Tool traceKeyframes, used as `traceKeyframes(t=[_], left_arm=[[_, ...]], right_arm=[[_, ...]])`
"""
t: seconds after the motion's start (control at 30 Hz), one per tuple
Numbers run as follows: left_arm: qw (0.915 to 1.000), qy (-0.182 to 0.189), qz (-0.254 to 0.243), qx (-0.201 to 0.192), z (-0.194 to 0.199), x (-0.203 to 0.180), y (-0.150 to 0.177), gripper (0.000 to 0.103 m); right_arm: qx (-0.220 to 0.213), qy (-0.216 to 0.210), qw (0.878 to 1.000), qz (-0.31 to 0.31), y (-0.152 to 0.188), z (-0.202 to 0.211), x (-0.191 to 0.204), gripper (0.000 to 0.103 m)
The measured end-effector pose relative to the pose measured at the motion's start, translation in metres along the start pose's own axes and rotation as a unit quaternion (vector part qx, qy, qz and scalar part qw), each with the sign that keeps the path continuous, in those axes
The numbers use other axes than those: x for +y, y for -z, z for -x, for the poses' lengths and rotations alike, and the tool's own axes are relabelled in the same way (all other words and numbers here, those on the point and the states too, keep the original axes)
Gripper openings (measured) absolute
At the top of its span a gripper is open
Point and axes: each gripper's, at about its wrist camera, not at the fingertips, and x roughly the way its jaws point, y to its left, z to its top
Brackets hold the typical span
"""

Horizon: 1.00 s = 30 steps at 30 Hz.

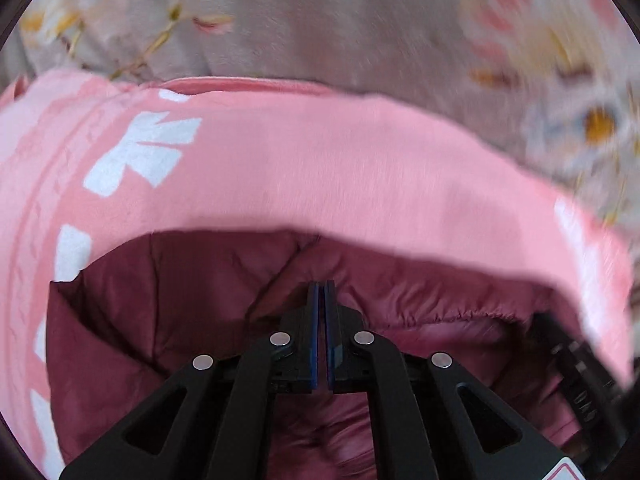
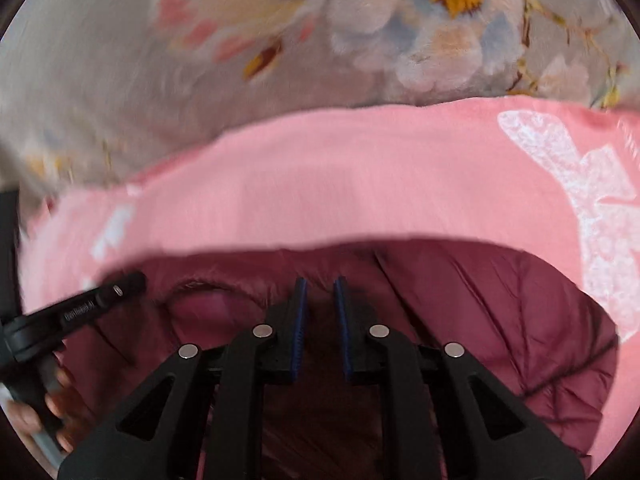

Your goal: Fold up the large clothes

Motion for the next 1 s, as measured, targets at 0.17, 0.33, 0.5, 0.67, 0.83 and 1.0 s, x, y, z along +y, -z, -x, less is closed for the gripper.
traceKeyframes(t=[0.17, 0.33, 0.5, 0.67, 0.83, 1.0], left_arm=[[0.9993, -0.023, -0.030, -0.007, -0.013, -0.001, 0.021, 0.003], [0.9945, -0.067, -0.065, -0.047, -0.012, -0.014, 0.036, 0.003], [0.9911, -0.089, -0.077, -0.063, -0.014, -0.020, 0.038, 0.003], [0.9904, -0.093, -0.078, -0.066, -0.016, -0.020, 0.038, 0.003], [0.9888, -0.103, -0.084, -0.068, -0.018, -0.023, 0.041, 0.003], [0.9882, -0.107, -0.086, -0.067, -0.018, -0.025, 0.041, 0.003]], right_arm=[[-0.004, -0.005, 1.000, -0.002, 0.016, -0.010, -0.010, 0.011], [-0.028, 0.022, 0.999, 0.025, 0.027, -0.015, 0.000, 0.011], [-0.037, 0.051, 0.997, 0.048, 0.032, -0.018, 0.011, 0.011], [-0.038, 0.060, 0.996, 0.054, 0.032, -0.019, 0.013, 0.012], [-0.038, 0.066, 0.995, 0.059, 0.033, -0.019, 0.015, 0.012], [-0.037, 0.074, 0.994, 0.066, 0.033, -0.020, 0.018, 0.012]])
